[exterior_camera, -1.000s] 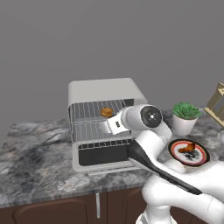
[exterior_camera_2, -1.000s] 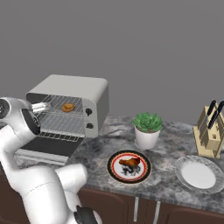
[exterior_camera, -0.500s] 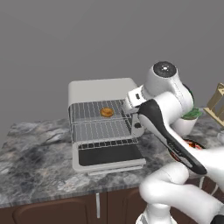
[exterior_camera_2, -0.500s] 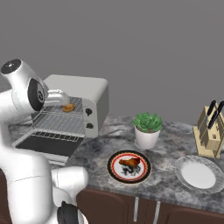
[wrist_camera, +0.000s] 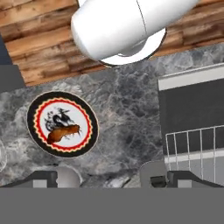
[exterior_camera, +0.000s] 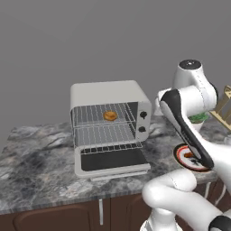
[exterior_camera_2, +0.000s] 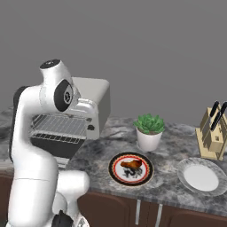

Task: Open the toaster oven door. Place the bread on the top rack in the toaster oven and place the chicken drumstick on the bottom rack.

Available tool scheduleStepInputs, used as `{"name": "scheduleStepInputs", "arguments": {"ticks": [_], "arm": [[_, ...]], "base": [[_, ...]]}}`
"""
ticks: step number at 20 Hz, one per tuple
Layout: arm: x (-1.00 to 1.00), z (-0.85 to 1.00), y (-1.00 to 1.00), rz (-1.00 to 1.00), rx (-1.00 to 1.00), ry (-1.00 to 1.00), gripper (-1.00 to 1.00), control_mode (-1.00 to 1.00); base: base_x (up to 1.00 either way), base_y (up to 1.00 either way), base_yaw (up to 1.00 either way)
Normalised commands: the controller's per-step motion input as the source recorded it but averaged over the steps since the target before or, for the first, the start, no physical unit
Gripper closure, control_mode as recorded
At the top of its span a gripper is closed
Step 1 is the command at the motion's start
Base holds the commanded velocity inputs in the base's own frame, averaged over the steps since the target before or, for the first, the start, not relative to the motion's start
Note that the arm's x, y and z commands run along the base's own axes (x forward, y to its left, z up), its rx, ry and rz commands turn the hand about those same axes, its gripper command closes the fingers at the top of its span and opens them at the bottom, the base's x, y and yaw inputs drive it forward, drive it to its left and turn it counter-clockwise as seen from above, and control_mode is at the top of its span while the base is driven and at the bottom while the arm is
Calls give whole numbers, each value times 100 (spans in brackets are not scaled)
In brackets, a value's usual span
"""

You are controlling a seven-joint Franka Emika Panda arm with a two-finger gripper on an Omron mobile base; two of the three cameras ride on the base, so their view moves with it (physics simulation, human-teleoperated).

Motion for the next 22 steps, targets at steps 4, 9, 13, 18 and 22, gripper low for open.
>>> {"name": "scheduleStepInputs", "arguments": {"ticks": [4,9,13,18,22], "arm": [[0,-100,-100,-14,29,-28,-100,-100],[22,-86,-95,-8,29,-25,-100,-100],[55,-54,-47,-15,10,0,-100,-100],[62,-20,-2,-23,-7,23,-100,-100],[44,0,-42,-27,-13,59,-100,-100]], "base": [[0,0,0],[0,0,0],[0,0,0],[0,0,0],[0,0,0]]}}
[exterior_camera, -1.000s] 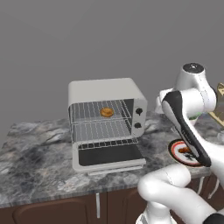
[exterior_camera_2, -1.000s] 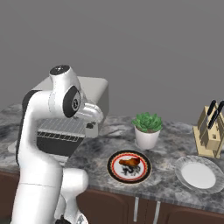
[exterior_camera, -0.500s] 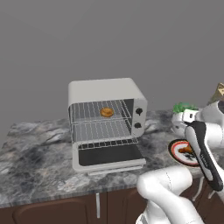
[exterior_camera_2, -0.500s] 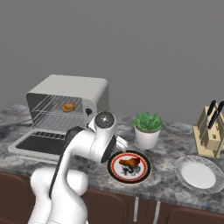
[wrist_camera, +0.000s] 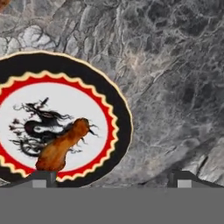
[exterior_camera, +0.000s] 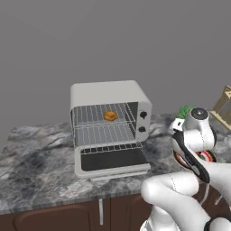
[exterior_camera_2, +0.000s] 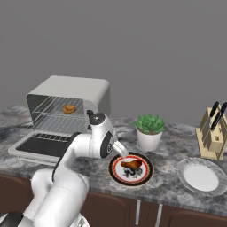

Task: Open the toaster oven door. Place the bread on the top rack in the toaster oven and place the chicken drumstick on the bottom rack.

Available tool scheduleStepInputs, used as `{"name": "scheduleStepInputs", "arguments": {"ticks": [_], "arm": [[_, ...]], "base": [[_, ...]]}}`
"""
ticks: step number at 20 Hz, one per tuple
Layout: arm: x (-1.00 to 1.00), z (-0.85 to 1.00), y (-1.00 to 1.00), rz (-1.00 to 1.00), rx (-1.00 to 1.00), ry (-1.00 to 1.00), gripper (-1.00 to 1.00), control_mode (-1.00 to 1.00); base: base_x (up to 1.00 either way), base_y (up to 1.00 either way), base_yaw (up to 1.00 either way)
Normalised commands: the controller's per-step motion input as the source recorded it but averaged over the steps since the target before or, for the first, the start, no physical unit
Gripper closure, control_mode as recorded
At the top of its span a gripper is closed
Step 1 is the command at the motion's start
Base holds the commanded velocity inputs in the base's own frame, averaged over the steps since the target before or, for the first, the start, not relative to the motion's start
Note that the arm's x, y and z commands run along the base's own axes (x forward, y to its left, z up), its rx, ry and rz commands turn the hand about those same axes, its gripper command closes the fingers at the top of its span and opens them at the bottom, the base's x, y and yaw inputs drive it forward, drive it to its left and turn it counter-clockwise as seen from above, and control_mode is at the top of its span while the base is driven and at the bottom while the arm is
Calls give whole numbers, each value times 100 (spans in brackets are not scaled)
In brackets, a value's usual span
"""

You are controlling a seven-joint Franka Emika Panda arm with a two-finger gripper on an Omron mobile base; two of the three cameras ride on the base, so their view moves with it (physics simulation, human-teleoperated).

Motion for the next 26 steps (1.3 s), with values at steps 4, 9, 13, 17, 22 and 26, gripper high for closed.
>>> {"name": "scheduleStepInputs", "arguments": {"ticks": [4,9,13,17,22,26], "arm": [[48,0,-56,-22,-1,63,-100,-100],[20,-13,-68,-8,3,43,-100,-100],[0,-51,-79,0,14,26,-100,-100],[-10,-66,-47,0,22,12,-100,-100],[-9,-28,6,0,20,0,-100,-100],[-19,-23,-7,0,13,0,-100,-100]], "base": [[0,0,0],[0,0,0],[0,0,0],[0,0,0],[0,0,0],[0,0,0]]}}
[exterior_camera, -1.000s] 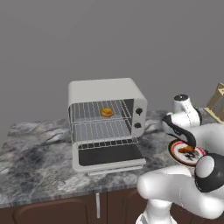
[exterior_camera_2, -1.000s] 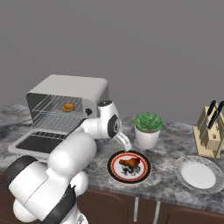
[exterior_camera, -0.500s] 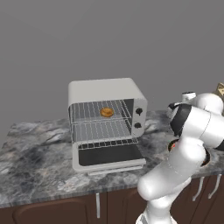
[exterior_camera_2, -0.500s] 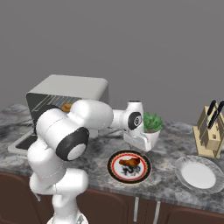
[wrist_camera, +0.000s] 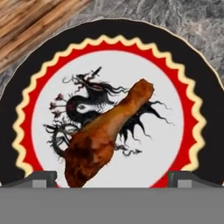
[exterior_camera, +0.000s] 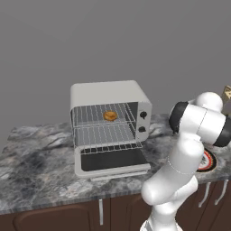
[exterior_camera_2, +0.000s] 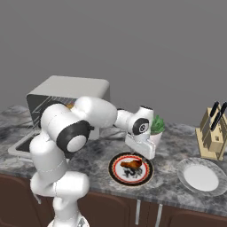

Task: Open the toaster oven door. Place the bread on the top rack in the toaster oven and place the chicken drumstick on the bottom rack.

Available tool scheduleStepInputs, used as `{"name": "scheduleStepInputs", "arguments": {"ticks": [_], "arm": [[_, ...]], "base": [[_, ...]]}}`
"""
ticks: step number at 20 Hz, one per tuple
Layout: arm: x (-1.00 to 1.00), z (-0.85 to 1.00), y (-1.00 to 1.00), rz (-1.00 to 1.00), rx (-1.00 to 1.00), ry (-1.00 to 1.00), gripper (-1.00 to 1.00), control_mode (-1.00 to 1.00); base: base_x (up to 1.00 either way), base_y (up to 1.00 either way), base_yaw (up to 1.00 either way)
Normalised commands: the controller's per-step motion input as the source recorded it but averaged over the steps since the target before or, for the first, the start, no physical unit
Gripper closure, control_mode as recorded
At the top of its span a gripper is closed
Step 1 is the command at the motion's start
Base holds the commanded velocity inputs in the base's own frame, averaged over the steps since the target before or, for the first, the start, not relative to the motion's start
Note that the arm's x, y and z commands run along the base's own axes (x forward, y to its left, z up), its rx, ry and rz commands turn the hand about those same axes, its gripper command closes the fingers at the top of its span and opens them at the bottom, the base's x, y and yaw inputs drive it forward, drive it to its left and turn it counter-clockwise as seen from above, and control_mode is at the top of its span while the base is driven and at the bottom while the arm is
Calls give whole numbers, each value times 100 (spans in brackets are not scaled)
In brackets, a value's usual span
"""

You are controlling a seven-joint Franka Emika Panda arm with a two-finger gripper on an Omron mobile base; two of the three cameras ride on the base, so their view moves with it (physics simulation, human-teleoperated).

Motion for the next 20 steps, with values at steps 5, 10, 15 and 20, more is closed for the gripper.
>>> {"name": "scheduleStepInputs", "arguments": {"ticks": [5,10,15,20], "arm": [[-45,-18,-2,-1,2,0,-100,-100],[-14,-24,0,-1,0,0,-100,-100],[0,-24,0,0,0,0,-100,-100],[0,-7,0,-1,0,0,100,-100]], "base": [[0,0,0],[0,0,0],[0,0,0],[0,0,0]]}}
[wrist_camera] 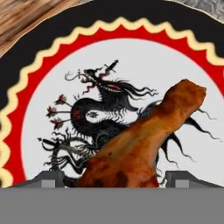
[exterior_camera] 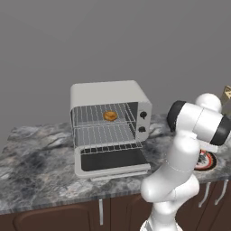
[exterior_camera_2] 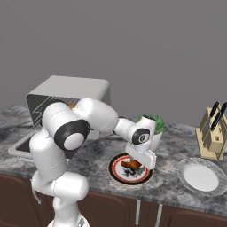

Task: Open the toaster oven door. Place the bread on the top rack in the toaster oven and place the chicken drumstick on the bottom rack.

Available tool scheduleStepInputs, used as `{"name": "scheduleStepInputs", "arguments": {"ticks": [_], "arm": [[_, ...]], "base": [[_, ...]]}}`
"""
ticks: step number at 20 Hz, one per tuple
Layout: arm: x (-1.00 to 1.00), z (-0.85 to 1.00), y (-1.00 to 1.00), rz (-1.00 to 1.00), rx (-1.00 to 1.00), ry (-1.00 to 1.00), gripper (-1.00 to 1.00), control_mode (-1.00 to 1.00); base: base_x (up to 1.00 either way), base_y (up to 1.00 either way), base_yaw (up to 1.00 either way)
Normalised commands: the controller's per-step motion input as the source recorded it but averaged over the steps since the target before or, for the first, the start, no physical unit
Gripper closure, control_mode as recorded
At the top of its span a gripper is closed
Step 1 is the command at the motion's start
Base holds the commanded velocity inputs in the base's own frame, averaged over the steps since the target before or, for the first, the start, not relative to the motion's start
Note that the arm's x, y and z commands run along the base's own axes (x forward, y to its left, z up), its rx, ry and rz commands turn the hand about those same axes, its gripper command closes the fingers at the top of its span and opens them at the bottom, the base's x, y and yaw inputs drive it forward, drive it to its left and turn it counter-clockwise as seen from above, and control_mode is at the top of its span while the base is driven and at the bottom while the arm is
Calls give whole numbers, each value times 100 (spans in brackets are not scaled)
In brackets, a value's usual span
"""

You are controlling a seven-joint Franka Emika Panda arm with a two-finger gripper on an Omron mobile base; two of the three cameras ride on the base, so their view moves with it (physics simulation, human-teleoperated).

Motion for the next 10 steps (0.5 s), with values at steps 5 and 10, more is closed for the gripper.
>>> {"name": "scheduleStepInputs", "arguments": {"ticks": [5,10], "arm": [[-8,3,8,-6,2,0,100,-100],[-48,47,18,-6,4,-1,100,-100]], "base": [[0,0,0],[0,0,0]]}}
